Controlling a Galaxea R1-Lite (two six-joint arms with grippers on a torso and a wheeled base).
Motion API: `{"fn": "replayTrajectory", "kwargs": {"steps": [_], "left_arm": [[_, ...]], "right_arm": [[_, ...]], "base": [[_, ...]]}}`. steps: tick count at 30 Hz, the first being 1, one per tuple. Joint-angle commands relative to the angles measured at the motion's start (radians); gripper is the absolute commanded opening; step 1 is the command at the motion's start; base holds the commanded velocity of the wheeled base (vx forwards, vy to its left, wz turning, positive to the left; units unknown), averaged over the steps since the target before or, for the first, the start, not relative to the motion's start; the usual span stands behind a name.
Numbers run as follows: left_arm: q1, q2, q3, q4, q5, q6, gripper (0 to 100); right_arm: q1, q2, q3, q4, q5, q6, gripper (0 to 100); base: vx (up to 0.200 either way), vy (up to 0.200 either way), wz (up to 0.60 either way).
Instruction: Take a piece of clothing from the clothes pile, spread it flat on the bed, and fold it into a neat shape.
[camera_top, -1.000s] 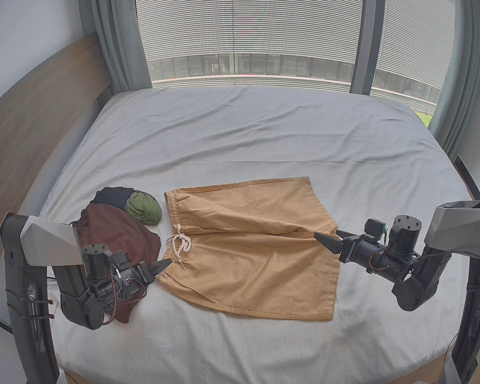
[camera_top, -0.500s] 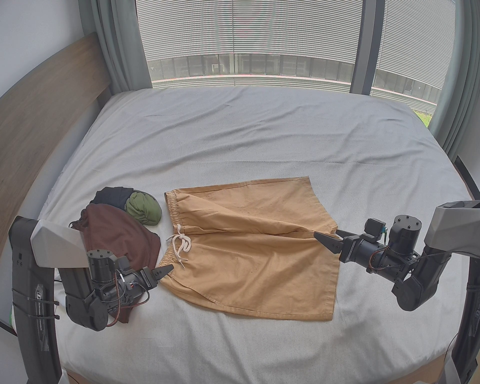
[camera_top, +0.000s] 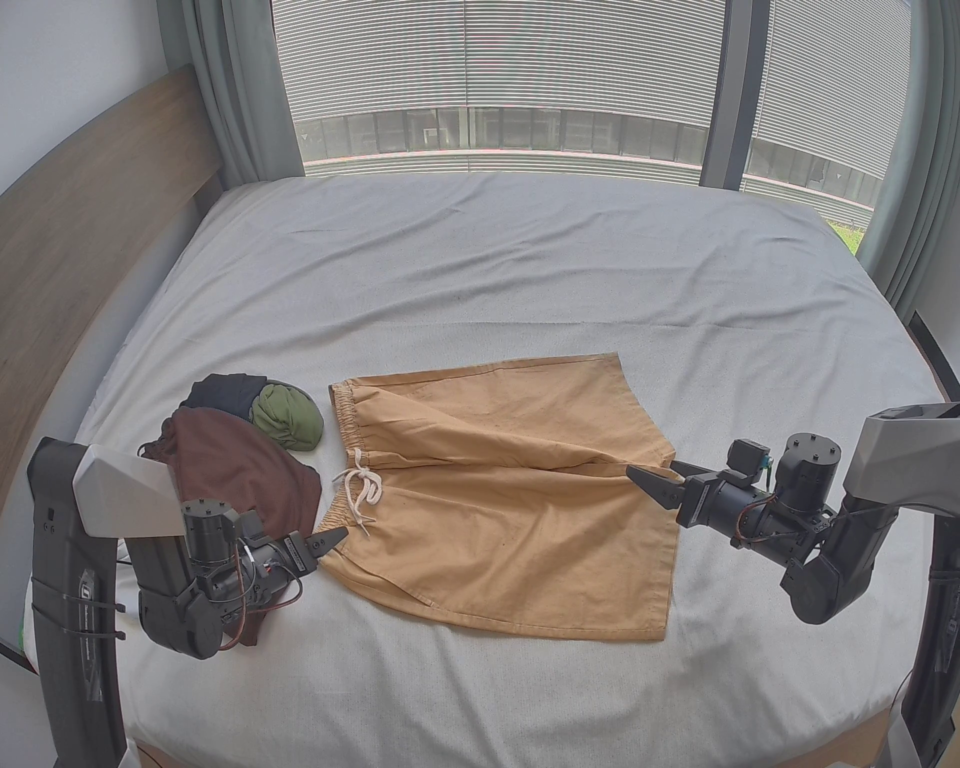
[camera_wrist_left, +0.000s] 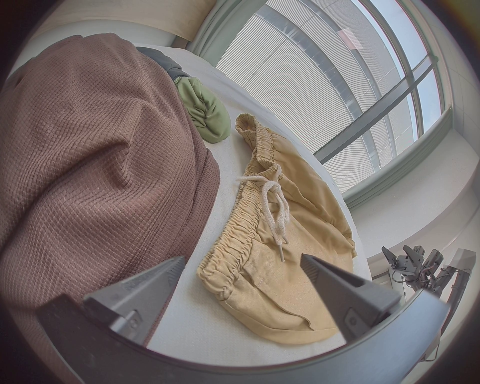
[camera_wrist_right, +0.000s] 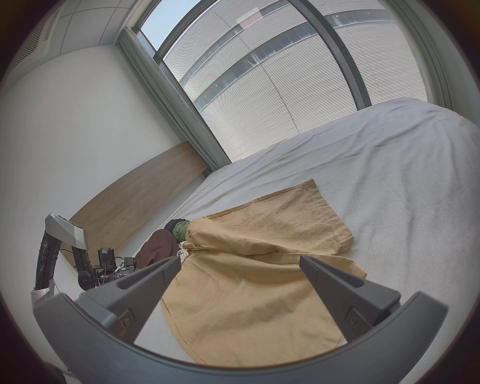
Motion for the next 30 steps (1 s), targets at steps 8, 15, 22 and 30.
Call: {"fn": "replayTrajectory", "kwargs": {"steps": [8,15,22,30], "left_arm": [[0.004,0.016,-0.007,-0.003,0.000,0.000,0],[0.004,0.016,-0.005,-0.020,-0.001,0.000,0],[0.001,0.018,-0.002,-0.037,-0.001,0.000,0],[-0.001,0.018,-0.001,-0.038,-0.003,0.000,0]], "right_arm": [[-0.003,0.012,0.057,0.013,0.005,-0.018,100],[-0.009,0.016,0.144,0.161,0.005,-0.044,100],[-0.018,0.012,0.147,0.374,0.005,-0.044,100],[-0.015,0.021,0.161,0.457,0.005,-0.043,100]], "base": [[0.000,0.000,0.00],[0.000,0.000,0.00],[0.000,0.000,0.00],[0.000,0.000,0.00]]}}
